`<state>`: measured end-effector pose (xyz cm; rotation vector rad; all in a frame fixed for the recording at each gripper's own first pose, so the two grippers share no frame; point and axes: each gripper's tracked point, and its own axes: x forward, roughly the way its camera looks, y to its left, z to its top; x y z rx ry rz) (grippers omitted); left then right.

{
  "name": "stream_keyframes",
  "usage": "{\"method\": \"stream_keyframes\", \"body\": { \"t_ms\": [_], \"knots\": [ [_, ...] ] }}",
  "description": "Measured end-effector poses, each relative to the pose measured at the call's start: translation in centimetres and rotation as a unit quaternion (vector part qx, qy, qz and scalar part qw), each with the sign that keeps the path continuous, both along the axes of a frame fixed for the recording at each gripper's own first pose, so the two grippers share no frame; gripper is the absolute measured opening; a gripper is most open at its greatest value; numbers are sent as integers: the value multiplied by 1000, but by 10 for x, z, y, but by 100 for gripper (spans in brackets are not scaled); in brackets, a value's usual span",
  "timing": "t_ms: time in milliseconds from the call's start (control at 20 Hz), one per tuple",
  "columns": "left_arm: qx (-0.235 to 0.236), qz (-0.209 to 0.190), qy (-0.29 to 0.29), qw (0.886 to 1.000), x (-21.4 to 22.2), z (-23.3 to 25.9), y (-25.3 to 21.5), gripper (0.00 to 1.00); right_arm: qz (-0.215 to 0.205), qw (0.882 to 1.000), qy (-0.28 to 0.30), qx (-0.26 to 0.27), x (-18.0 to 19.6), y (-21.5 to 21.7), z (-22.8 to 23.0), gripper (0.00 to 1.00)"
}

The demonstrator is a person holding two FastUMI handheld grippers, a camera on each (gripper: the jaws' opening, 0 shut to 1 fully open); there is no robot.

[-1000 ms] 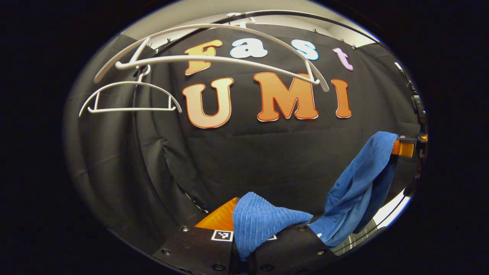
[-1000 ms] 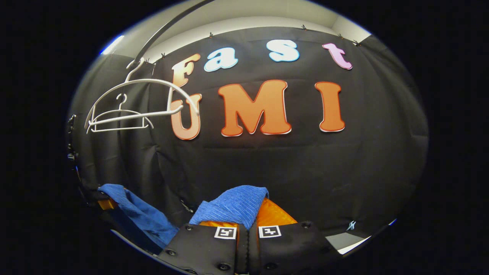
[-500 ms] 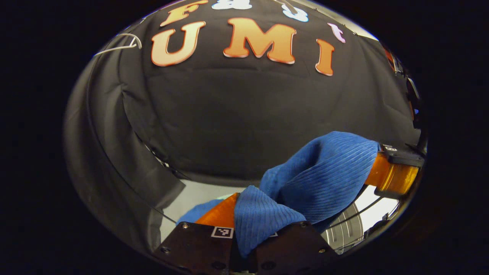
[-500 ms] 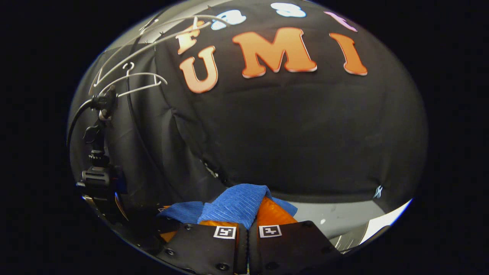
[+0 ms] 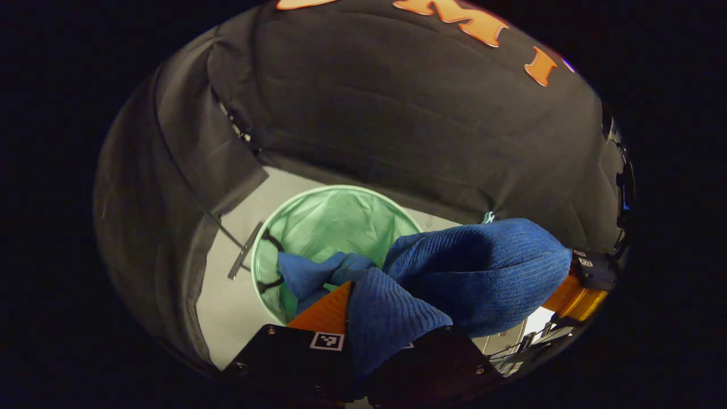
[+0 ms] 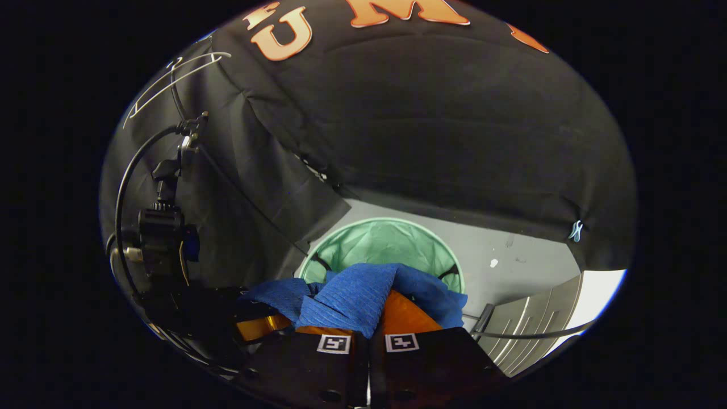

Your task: Grasp the clothes on the hanger with both hands and then place them into the laundry hamper below.

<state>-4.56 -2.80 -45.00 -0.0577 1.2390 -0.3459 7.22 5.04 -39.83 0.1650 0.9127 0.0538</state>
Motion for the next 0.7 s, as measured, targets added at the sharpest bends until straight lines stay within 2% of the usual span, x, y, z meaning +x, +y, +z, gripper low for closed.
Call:
{"method": "stream_keyframes", "body": {
  "t_ms": [100, 300, 350, 400, 450, 550, 600, 650, 700],
  "knots": [
    [6, 9, 14, 1000, -7, -6, 9, 14, 5, 1000, 25, -5, -10, 4, -12, 9],
    [13, 7, 28, 1000, -18, -9, 14, 30, 16, 998, 59, -20, -19, 11, -38, 9],
    [12, 6, 27, 1000, -18, -10, 14, 30, 19, 997, 66, -20, -22, 12, -43, 11],
    [12, 3, 29, 1000, -20, -9, 14, 51, 24, 997, 75, -19, -25, 14, -49, 7],
    [15, 2, 31, 999, -24, -11, 18, 62, 28, 996, 81, -17, -28, 17, -54, 19],
    [30, 1, 35, 999, -32, -15, 31, 86, 24, 995, 93, -18, -34, 16, -62, 19],
    [44, 5, 34, 998, -30, -16, 39, 100, 15, 995, 98, -21, -37, 12, -64, 46],
    [49, 8, 39, 998, -34, -20, 45, 95, 3, 995, 101, -22, -43, 7, -68, 73],
    [43, 17, 44, 998, -38, -18, 46, 95, -11, 994, 104, -16, -43, 5, -69, 100]
  ]
}}
